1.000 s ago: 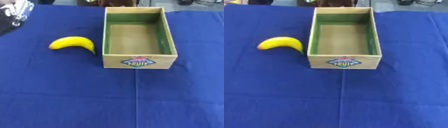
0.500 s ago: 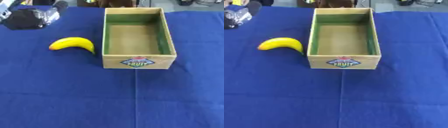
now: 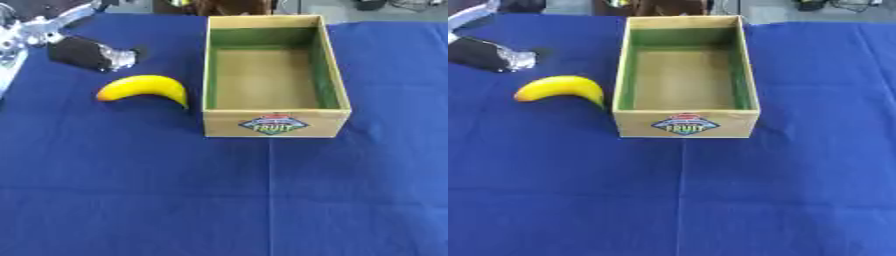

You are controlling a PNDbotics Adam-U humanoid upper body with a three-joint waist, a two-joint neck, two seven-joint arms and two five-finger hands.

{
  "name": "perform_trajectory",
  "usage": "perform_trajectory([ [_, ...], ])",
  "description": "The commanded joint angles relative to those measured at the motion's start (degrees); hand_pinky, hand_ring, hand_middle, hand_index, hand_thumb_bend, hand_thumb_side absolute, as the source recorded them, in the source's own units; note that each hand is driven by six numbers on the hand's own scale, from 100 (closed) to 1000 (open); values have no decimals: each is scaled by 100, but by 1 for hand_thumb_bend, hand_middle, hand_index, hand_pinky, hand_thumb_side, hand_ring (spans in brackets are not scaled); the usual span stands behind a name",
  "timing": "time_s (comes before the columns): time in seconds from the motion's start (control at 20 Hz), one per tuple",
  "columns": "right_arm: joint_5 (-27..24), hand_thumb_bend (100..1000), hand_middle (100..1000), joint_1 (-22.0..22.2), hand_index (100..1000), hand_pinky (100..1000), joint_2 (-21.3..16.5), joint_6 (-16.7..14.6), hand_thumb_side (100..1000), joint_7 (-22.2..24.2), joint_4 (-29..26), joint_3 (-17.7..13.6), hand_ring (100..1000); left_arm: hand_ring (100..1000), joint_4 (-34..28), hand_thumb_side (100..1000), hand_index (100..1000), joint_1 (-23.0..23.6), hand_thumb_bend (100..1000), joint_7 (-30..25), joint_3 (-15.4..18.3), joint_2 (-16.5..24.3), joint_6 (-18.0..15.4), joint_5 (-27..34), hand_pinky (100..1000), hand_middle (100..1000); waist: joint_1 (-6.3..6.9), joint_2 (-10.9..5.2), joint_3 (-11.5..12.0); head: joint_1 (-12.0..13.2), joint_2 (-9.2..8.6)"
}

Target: Pick up objects on the table and place them in the box.

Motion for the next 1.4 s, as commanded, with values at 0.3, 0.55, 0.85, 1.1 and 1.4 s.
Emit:
perform_trajectory([
  [0.3,-40,100,761,-24,922,787,-167,1,1000,35,-111,-1,738,843,695,640,1000,-322,470,-523,-76,-54,-320,-260,693,861,19,-88,-9,30,-32],
  [0.55,-41,100,760,-20,923,788,-163,4,1000,44,-111,5,738,843,1006,627,1000,-405,455,-738,-148,-126,-415,-399,689,856,19,-77,-19,60,-54],
  [0.85,-47,100,758,-28,923,788,-146,4,1000,62,-111,17,738,831,1457,609,973,-527,417,-837,-150,-302,-427,-562,677,849,19,-50,-35,119,-78],
  [1.1,-48,100,756,-39,923,789,-133,2,1000,70,-111,19,738,814,1834,578,960,-596,372,-743,-89,-464,-425,-703,665,823,15,-13,-58,164,-110],
  [1.4,-49,100,753,-54,924,793,-108,-1,1000,84,-111,30,738,807,2191,557,934,-638,333,-654,-37,-592,-445,-863,657,804,5,48,-86,205,-151],
])
